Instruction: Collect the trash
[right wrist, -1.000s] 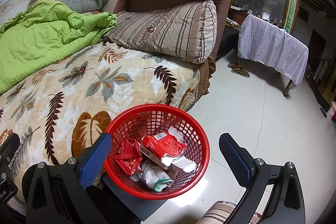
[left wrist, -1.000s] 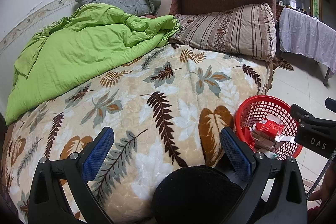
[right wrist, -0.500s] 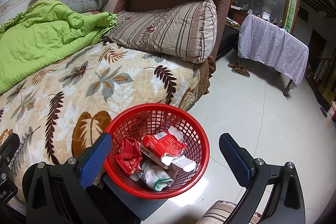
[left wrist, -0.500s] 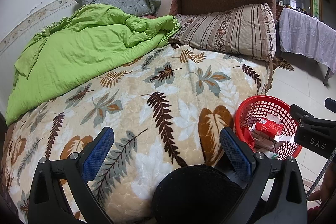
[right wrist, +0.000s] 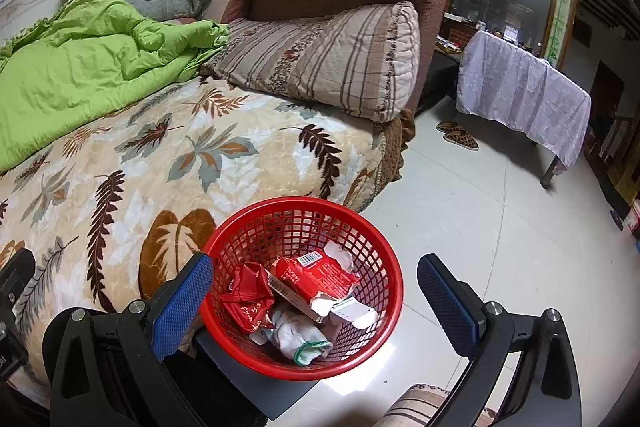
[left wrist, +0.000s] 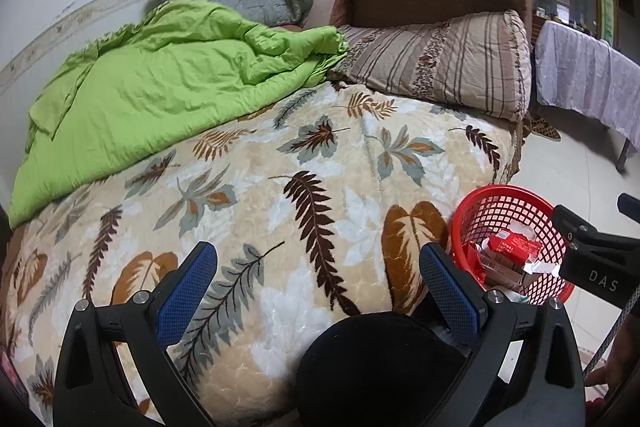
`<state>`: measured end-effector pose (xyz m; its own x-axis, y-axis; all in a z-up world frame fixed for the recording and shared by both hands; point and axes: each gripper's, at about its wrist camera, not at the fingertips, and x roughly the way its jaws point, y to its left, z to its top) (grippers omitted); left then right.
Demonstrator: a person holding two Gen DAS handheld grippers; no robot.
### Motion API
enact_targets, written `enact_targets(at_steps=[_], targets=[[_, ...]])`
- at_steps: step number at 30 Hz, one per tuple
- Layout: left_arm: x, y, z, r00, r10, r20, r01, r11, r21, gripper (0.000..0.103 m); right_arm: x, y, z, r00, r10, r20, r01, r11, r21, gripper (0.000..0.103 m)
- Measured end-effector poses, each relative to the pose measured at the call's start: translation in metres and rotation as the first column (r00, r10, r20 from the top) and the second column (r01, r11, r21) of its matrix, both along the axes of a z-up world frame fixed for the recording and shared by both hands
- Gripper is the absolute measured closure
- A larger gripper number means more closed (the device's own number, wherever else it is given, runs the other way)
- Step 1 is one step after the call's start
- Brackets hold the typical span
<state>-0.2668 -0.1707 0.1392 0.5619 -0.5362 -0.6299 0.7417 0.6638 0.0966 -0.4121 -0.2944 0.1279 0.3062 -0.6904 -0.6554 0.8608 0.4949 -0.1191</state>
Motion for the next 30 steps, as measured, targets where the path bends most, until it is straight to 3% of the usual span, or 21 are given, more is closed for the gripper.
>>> enact_targets(at_steps=[6, 9, 13, 14, 17, 20, 23, 26, 30], targets=[[0.044, 0.033, -0.007, 0.984, 0.157, -0.079, -0.159, 0.987, -0.014, 0.002, 0.044, 0.005, -0.004, 0.983, 0.179, -0.039, -0.178, 0.984, 0.022, 0.0], [0.075, 0.064, -0.011, 0.953, 0.285, -0.1, -0.288, 0.958, -0.011, 0.002, 0.083, 0.017, -0.003, 0.957, 0.287, -0.04, -0.287, 0.958, 0.007, 0.0], [0.121, 0.11, -0.027, 0.871, 0.479, -0.114, -0.477, 0.878, 0.046, 0.002, 0.15, 0.032, -0.005, 0.905, 0.423, -0.048, -0.422, 0.906, 0.037, 0.0], [0.137, 0.125, -0.035, 0.837, 0.533, -0.128, -0.527, 0.846, 0.077, 0.002, 0.173, 0.038, -0.008, 0.886, 0.458, -0.07, -0.456, 0.889, 0.042, 0.0], [0.171, 0.153, -0.055, 0.766, 0.621, -0.166, -0.605, 0.784, 0.142, 0.002, 0.239, 0.052, -0.031, 0.831, 0.537, -0.143, -0.524, 0.843, 0.119, 0.0], [0.198, 0.173, -0.073, 0.721, 0.668, -0.182, -0.643, 0.744, 0.184, 0.002, 0.298, 0.065, -0.062, 0.797, 0.571, -0.195, -0.538, 0.819, 0.201, 0.0], [0.221, 0.183, -0.086, 0.693, 0.689, -0.211, -0.667, 0.724, 0.174, 0.002, 0.348, 0.076, -0.089, 0.764, 0.602, -0.234, -0.539, 0.794, 0.281, 0.001], [0.245, 0.184, -0.1, 0.675, 0.688, -0.265, -0.671, 0.723, 0.168, 0.002, 0.379, 0.087, -0.105, 0.776, 0.58, -0.249, -0.539, 0.814, 0.217, 0.001], [0.266, 0.179, -0.111, 0.679, 0.679, -0.28, -0.663, 0.731, 0.162, 0.002, 0.397, 0.091, -0.115, 0.805, 0.562, -0.189, -0.538, 0.827, 0.166, 0.001]])
